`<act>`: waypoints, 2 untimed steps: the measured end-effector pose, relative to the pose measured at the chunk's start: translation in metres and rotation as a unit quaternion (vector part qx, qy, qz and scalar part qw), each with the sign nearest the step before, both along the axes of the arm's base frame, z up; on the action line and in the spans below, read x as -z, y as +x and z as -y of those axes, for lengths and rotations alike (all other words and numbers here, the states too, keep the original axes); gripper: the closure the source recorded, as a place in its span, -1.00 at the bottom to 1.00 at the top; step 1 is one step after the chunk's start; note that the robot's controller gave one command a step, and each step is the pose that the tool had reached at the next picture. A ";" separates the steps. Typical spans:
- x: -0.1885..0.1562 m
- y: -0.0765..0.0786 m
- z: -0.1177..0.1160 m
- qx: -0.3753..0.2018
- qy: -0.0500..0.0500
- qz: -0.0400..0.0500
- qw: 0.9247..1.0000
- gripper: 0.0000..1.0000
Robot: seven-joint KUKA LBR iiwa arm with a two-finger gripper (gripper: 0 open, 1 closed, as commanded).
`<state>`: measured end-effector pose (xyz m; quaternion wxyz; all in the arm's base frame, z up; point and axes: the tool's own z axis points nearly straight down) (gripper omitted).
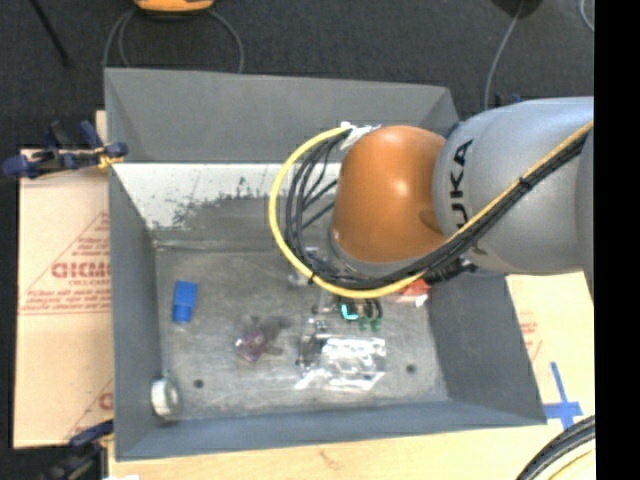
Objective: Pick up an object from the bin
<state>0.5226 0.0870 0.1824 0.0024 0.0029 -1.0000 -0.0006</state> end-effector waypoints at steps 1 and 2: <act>0.109 0.025 -0.018 -0.145 -0.001 0.006 0.989 -1.00; 0.080 0.032 -0.026 -0.148 -0.001 0.006 0.989 -1.00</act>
Offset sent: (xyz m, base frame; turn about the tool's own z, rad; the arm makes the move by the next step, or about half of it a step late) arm 0.0220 0.0188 -0.1124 -0.2920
